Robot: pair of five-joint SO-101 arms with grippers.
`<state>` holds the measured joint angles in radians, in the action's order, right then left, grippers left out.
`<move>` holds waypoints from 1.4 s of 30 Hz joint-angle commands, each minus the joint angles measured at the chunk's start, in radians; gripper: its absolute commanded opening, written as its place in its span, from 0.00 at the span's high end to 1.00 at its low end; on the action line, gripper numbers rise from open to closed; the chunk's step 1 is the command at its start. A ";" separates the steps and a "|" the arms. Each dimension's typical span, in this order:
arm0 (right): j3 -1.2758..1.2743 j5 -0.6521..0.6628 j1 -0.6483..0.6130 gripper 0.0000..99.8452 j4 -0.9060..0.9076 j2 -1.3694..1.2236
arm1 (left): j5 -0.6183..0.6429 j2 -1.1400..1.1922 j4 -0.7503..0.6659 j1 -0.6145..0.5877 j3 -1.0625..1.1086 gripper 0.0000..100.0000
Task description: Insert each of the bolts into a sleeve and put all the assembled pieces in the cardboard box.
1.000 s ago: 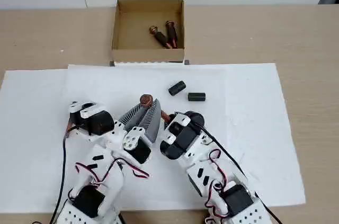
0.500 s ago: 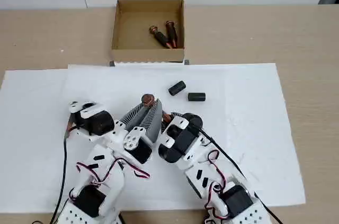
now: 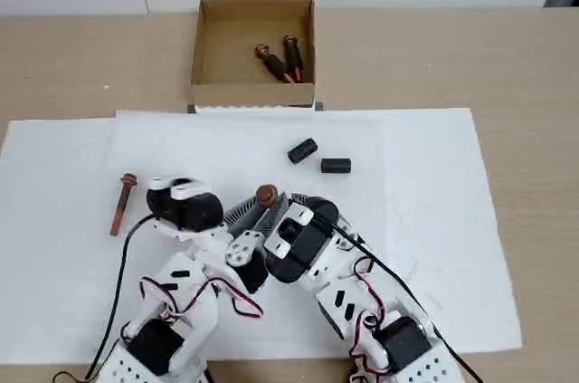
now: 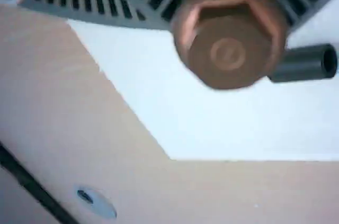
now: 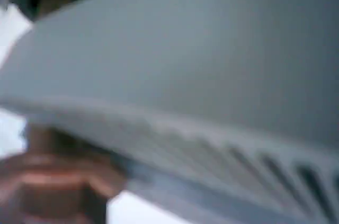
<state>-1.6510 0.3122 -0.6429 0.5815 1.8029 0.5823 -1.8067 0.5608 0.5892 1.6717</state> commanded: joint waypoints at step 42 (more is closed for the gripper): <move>0.005 -0.063 0.148 1.00 -0.027 0.012 | -0.293 -0.011 0.084 -0.370 -0.186 1.00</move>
<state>-1.6602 0.2969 -0.5416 0.5785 1.8013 0.3353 -1.8082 0.6391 0.2654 1.5397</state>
